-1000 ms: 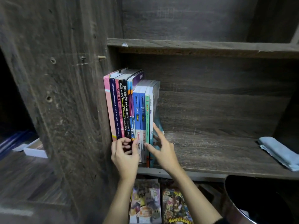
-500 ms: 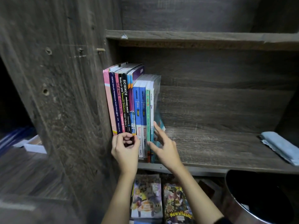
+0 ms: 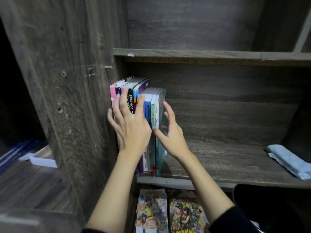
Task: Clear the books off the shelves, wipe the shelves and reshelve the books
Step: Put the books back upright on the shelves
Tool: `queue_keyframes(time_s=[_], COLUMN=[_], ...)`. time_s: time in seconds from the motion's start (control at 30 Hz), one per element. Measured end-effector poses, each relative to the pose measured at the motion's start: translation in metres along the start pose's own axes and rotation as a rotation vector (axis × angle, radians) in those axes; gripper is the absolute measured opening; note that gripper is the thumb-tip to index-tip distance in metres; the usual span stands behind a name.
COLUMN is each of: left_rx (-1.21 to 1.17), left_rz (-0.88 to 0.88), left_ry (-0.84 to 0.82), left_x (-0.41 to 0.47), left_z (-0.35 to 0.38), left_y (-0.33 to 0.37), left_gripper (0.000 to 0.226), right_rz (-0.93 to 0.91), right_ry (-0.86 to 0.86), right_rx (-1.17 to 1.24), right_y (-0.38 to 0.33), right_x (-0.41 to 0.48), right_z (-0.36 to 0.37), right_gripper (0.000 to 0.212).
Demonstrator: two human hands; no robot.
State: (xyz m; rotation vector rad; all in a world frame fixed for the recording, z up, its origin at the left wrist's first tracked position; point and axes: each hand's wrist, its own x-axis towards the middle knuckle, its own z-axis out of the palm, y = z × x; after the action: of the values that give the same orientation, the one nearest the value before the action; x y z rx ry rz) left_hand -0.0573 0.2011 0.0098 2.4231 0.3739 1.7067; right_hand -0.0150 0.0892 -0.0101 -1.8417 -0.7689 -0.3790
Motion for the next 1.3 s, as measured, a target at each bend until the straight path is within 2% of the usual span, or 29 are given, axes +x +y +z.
queue_keyframes(time_s=[0.17, 0.37, 0.5, 0.7, 0.87, 1.17, 1.3], left_rx=[0.139, 0.078, -0.064, -0.434, -0.511, -0.52, -0.671], left_rz=[0.065, 0.036, 0.012, -0.054, -0.165, -0.185, -0.397], left_ry=[-0.145, -0.129, -0.089, -0.102, -0.103, -0.018, 0.0], left_x=[0.01, 0.009, -0.005, -0.025, -0.023, -0.029, -0.044], left_z=[0.009, 0.002, -0.01, -0.021, -0.028, -0.051, -0.051], left_y=[-0.011, -0.004, -0.005, -0.002, 0.007, 0.006, 0.004], left_gripper=[0.053, 0.046, 0.043, 0.035, 0.028, 0.034, 0.051], right_rz=[0.012, 0.084, 0.109, 0.121, 0.135, 0.117, 0.117], right_ry=[-0.158, -0.217, -0.211, -0.199, -0.199, -0.193, -0.194], right_rx=[-0.149, -0.159, -0.111, -0.048, -0.037, -0.041, -0.027], right_y=[-0.022, -0.03, -0.026, -0.024, -0.024, -0.024, -0.026], right_x=[0.024, 0.032, 0.031, 0.028, 0.027, 0.026, 0.026], right_z=[-0.009, -0.019, -0.02, -0.016, -0.017, -0.016, -0.018], right_gripper=[0.085, 0.072, 0.071, 0.071, 0.074, 0.075, 0.076])
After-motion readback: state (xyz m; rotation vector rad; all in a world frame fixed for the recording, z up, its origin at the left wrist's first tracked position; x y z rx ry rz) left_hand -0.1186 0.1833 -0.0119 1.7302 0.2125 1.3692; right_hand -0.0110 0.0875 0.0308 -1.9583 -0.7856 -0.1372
